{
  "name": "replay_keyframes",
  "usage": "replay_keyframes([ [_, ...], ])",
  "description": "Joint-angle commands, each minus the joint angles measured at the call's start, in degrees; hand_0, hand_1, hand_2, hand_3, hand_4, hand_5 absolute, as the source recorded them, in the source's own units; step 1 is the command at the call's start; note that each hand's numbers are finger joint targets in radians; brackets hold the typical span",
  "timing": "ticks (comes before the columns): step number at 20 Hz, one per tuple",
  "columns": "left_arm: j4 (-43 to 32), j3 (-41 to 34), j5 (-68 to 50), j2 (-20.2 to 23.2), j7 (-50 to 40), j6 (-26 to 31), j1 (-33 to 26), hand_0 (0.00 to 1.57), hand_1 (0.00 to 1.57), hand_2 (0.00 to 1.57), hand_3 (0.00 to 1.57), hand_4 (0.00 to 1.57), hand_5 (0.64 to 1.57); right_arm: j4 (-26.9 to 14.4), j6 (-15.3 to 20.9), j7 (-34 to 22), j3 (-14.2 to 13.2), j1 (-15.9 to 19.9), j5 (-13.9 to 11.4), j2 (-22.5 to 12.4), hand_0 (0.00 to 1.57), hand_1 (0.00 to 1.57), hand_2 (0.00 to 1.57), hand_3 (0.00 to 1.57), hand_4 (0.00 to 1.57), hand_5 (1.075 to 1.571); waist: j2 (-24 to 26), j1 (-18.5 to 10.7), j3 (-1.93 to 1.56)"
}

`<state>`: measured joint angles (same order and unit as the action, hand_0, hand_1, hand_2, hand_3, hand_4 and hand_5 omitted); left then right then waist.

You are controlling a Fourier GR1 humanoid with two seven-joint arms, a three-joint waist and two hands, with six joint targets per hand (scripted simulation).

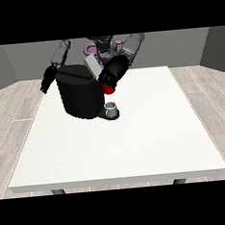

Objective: Insert the coffee pod into the coffee machine and close the lid

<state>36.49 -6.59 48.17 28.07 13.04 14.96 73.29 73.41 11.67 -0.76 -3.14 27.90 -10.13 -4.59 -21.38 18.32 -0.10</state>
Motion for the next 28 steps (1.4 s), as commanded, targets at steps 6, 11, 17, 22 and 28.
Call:
replay_keyframes([
  [6,-0.26,1.63,3.05,1.83,4.64,-4.08,-1.67,1.09,1.09,1.07,0.8,0.0,1.571,1.75,-0.41,-0.77,0.63,-0.33,-0.6,-0.49,0.0,0.0,0.0,0.0,0.19,1.571,-0.75,0.69,0.09],
  [11,-0.11,1.45,4.0,3.17,2.48,-2.87,3.51,0.74,0.74,0.87,0.65,0.0,1.571,0.04,1.12,-1.0,1.26,2.5,-2.38,0.1,0.0,0.0,0.0,0.0,0.17,1.571,-2.38,0.81,0.06],
  [17,-1.34,1.1,5.2,3.46,2.51,-5.99,0.6,0.0,0.0,0.59,0.46,0.0,1.571,0.88,1.29,-1.02,1.18,0.39,-2.31,0.21,0.0,0.0,0.0,0.0,0.12,1.571,-2.37,1.47,0.08],
  [22,-0.33,0.95,4.83,4.11,2.18,-2.52,3.63,0.0,0.0,0.48,0.38,0.0,1.571,-2.54,0.62,3.71,-0.3,0.39,-0.75,0.21,0.0,0.0,0.0,0.0,0.15,1.571,-2.28,-0.17,0.04],
  [28,0.37,2.23,4.42,-1.89,0.63,-2.53,-2.1,0.0,0.0,0.0,0.15,0.0,1.571,-5.32,0.46,0.03,-2.54,-1.57,0.62,-0.43,0.0,0.0,0.0,0.0,0.0,1.571,5.73,-5.49,0.05],
])
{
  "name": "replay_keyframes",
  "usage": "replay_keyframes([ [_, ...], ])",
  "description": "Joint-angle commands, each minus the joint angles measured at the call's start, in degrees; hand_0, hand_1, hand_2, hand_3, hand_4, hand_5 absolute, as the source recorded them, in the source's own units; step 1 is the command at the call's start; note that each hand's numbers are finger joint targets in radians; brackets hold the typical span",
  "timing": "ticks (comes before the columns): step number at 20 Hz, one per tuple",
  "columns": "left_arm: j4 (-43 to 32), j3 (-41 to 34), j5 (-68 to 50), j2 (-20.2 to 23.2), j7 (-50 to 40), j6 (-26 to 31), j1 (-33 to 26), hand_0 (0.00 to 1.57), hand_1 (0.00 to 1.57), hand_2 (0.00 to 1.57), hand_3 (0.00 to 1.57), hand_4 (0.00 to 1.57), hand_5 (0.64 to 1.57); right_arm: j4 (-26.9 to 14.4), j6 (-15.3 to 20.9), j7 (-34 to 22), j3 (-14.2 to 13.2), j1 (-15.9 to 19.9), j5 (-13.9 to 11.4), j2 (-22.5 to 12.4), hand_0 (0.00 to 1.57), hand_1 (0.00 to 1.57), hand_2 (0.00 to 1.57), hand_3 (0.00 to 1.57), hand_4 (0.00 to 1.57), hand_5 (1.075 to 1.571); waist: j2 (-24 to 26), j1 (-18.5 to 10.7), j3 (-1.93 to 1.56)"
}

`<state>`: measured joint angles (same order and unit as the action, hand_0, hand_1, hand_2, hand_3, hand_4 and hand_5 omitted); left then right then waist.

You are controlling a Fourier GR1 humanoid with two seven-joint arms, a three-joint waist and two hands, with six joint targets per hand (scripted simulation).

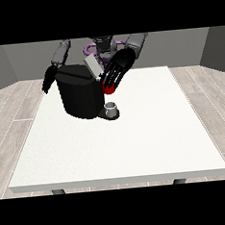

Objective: Insert the coffee pod into the coffee machine and close the lid

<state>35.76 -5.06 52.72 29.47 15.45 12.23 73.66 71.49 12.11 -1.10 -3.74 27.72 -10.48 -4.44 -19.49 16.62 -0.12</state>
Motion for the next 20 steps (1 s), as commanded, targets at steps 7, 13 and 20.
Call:
replay_keyframes([
  [7,1.25,1.05,-2.15,-8.34,-0.63,1.39,-13.93,0.0,0.0,0.18,0.0,0.0,1.571,-4.02,-2.26,2.67,-1.11,-12.04,1.91,-0.15,0.0,0.0,0.0,0.0,0.0,1.571,15.02,-7.49,0.11],
  [13,1.14,-13.19,-20.54,-20.17,3.27,0.77,-22.19,0.0,0.0,0.0,0.0,0.42,1.571,-5.33,-0.58,4.87,-3.08,-17.62,2.5,-0.01,0.0,0.0,0.0,0.0,0.0,1.571,22.86,-14.12,0.25],
  [20,-1.56,-18.06,-28.17,-26.6,6.5,3.79,-36.94,0.0,0.0,0.0,0.0,0.42,1.571,-0.21,-5.13,4.21,-1.69,-19.46,5.81,1.06,0.0,0.0,0.0,0.0,0.0,1.571,34.11,-19.14,0.16],
])
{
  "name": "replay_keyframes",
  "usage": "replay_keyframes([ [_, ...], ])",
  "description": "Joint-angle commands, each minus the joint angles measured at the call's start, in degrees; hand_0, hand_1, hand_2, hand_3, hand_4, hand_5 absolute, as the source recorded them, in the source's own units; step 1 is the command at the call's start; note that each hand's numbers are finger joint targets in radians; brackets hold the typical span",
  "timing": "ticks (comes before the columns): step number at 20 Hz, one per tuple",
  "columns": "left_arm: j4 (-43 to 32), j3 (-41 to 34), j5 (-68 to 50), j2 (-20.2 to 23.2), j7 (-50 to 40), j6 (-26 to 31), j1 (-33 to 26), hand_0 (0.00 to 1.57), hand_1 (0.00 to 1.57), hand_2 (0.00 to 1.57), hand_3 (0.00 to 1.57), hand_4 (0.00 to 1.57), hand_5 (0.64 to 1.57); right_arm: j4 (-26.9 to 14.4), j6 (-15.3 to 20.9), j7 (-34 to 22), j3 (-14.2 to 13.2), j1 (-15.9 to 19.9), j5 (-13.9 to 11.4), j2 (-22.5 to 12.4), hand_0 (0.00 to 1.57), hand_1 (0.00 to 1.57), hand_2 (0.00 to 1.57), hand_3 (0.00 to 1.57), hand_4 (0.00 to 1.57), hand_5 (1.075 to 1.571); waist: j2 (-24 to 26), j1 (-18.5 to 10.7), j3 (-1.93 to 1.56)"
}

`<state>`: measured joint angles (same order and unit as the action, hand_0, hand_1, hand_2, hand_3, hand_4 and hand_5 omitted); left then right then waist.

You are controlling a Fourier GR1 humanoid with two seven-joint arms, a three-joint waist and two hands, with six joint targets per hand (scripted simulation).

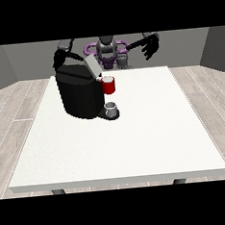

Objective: Insert the coffee pod into the coffee machine and close the lid

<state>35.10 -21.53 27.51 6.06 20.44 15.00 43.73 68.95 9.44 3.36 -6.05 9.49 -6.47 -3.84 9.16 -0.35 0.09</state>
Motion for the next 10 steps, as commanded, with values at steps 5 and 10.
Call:
replay_keyframes([
  [5,0.32,-0.72,-3.4,-3.51,-0.23,1.87,-11.34,0.0,0.0,0.0,0.0,0.44,1.571,5.68,-7.27,-2.21,2.09,1.99,2.53,-2.39,0.0,0.0,0.0,0.0,0.0,1.571,7.58,-4.8,-0.09],
  [10,4.77,-0.03,-5.77,-4.75,-5.32,3.49,-11.39,0.0,0.0,0.0,0.0,0.4,1.571,6.65,-9.27,-4.34,3.78,4.6,0.79,-4.57,0.0,0.0,0.0,0.0,0.25,1.571,8.35,-7.88,-0.11],
])
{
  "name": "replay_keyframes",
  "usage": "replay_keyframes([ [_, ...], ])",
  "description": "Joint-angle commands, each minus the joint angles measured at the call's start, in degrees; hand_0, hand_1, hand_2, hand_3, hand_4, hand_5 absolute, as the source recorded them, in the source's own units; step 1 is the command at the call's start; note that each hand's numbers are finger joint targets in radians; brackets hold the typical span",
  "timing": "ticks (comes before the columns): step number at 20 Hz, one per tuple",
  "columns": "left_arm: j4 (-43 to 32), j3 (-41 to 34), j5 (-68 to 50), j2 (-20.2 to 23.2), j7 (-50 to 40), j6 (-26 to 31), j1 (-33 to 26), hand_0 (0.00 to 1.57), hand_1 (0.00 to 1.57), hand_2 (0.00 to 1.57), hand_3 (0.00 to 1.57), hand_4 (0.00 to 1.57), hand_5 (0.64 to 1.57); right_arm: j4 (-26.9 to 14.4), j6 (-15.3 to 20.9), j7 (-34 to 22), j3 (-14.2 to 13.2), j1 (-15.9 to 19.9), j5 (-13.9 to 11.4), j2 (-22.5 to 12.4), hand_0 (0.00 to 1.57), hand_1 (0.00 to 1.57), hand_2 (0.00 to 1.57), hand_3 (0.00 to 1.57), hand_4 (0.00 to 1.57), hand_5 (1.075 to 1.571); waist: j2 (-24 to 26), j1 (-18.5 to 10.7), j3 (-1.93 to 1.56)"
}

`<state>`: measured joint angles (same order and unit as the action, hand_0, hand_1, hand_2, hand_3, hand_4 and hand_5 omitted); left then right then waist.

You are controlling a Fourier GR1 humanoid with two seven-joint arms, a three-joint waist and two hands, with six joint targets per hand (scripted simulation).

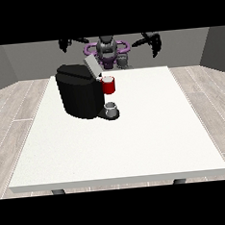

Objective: Insert the coffee pod into the coffee machine and close the lid

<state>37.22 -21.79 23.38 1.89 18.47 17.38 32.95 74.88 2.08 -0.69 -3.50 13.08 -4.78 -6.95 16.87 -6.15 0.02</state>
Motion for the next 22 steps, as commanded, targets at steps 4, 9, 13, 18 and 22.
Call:
replay_keyframes([
  [4,8.1,3.33,-6.54,-1.84,-3.25,1.11,-3.2,0.0,0.0,0.0,0.0,0.43,1.571,-2.26,-1.85,-1.82,-4.89,6.6,2.23,-4.52,0.0,0.0,0.0,0.0,0.0,1.571,-2.8,-3.97,-0.04],
  [9,14.38,10.22,-10.06,-1.86,-4.6,1.68,-7.73,0.0,0.0,0.0,0.0,0.4,1.571,-8.35,-2.46,-2.84,-7.46,8.77,3.81,-5.85,0.0,0.0,0.0,0.0,0.17,1.571,-3.86,-7.61,-0.05],
  [13,18.63,11.1,-11.44,-1.86,-5.41,0.44,-7.83,0.0,0.0,0.0,0.0,0.38,1.571,-9.99,-1.34,-5.11,-9.08,13.64,7.05,-3.68,0.0,0.0,0.0,0.0,0.19,1.571,-7.41,-8.18,-0.05],
  [18,25.83,12.0,-12.11,-1.86,-7.31,-1.53,-9.67,0.0,0.0,0.0,0.0,0.35,1.571,-12.93,-2.99,-4.46,-10.69,16.81,9.05,-5.7,0.0,0.0,0.0,0.0,0.17,1.571,-12.12,-7.01,-0.04],
  [22,30.64,12.36,-13.99,-0.99,-11.37,-0.93,-9.48,0.0,0.0,0.0,0.0,0.26,1.571,-15.46,-1.37,-3.22,-9.1,18.67,7.5,-4.26,0.0,0.0,0.0,0.0,0.0,1.571,-14.33,-7.44,-0.05],
])
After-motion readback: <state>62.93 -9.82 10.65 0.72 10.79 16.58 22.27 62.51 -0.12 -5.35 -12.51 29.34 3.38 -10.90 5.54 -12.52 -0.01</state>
